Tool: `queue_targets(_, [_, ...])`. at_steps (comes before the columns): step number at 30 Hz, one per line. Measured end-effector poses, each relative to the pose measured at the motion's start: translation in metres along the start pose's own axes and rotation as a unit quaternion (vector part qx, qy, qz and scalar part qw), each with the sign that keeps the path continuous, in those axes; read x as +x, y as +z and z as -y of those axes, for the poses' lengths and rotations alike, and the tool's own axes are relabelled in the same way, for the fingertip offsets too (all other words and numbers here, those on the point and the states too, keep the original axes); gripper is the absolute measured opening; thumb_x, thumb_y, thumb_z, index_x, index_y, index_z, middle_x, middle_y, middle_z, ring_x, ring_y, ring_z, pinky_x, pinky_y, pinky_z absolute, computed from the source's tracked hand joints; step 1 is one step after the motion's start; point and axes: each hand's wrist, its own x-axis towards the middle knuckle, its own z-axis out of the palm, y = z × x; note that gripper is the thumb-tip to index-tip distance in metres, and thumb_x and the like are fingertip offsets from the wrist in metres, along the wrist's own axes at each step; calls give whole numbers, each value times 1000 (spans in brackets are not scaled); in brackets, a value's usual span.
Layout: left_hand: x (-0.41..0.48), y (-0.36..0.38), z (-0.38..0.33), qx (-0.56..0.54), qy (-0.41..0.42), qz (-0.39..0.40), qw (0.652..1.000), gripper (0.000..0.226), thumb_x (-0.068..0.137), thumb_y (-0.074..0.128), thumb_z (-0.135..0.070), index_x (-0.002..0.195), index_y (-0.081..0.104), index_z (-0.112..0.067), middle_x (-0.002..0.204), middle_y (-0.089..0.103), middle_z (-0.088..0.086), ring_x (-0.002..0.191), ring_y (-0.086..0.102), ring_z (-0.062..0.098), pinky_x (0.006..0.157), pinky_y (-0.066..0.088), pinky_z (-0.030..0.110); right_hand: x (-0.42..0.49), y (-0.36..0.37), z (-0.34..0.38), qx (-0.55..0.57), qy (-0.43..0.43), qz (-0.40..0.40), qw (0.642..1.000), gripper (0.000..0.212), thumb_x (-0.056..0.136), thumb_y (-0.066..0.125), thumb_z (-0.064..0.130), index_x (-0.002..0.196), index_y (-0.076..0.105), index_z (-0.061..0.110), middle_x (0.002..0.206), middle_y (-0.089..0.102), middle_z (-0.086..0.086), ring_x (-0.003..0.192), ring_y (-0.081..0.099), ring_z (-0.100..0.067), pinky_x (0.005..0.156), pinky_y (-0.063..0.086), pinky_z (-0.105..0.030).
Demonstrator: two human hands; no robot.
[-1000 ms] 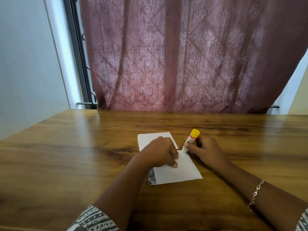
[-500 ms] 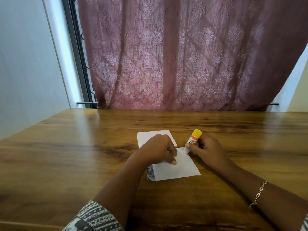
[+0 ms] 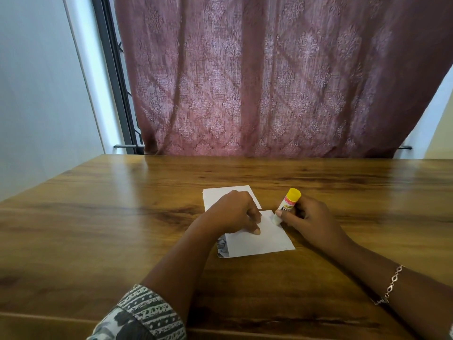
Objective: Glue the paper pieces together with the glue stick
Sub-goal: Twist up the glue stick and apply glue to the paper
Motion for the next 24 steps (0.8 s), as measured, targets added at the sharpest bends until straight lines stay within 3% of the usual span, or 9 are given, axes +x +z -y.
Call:
queue_targets(6, [0, 1, 0, 7, 1, -1, 1000, 35, 80, 68, -14, 114, 64, -6, 125, 62, 9, 111, 58, 22, 95, 41, 26, -8, -5, 0, 12, -25, -1, 1000, 27, 84, 59, 26, 105, 59, 9, 102, 65, -10, 82, 56, -18, 66, 44, -22])
queue_targets(9, [0, 1, 0, 6, 2, -1, 1000, 35, 80, 67, -14, 114, 64, -6, 125, 62, 9, 111, 57, 22, 93, 40, 24, -11, -6, 0, 9, -29, 0, 1000, 27, 84, 59, 27, 105, 59, 9, 101, 64, -8, 79, 54, -14, 64, 42, -17])
queue_targets(15, [0, 1, 1, 0, -1, -7, 1000, 34, 80, 67, -13, 113, 64, -6, 124, 62, 9, 110, 58, 21, 91, 40, 23, -19, -11, 0, 12, -39, 1, 999, 25, 84, 59, 28, 102, 59, 10, 95, 65, -8, 73, 53, -10, 61, 41, -20])
queue_targets(24, [0, 1, 1, -4, -2, -12, 1000, 33, 80, 68, -13, 112, 65, -6, 124, 62, 9, 110, 58, 21, 90, 40, 22, -31, -19, 2, 35, -45, 10, 998, 24, 82, 62, 25, 100, 63, 9, 89, 66, -9, 77, 58, -21, 61, 43, -27])
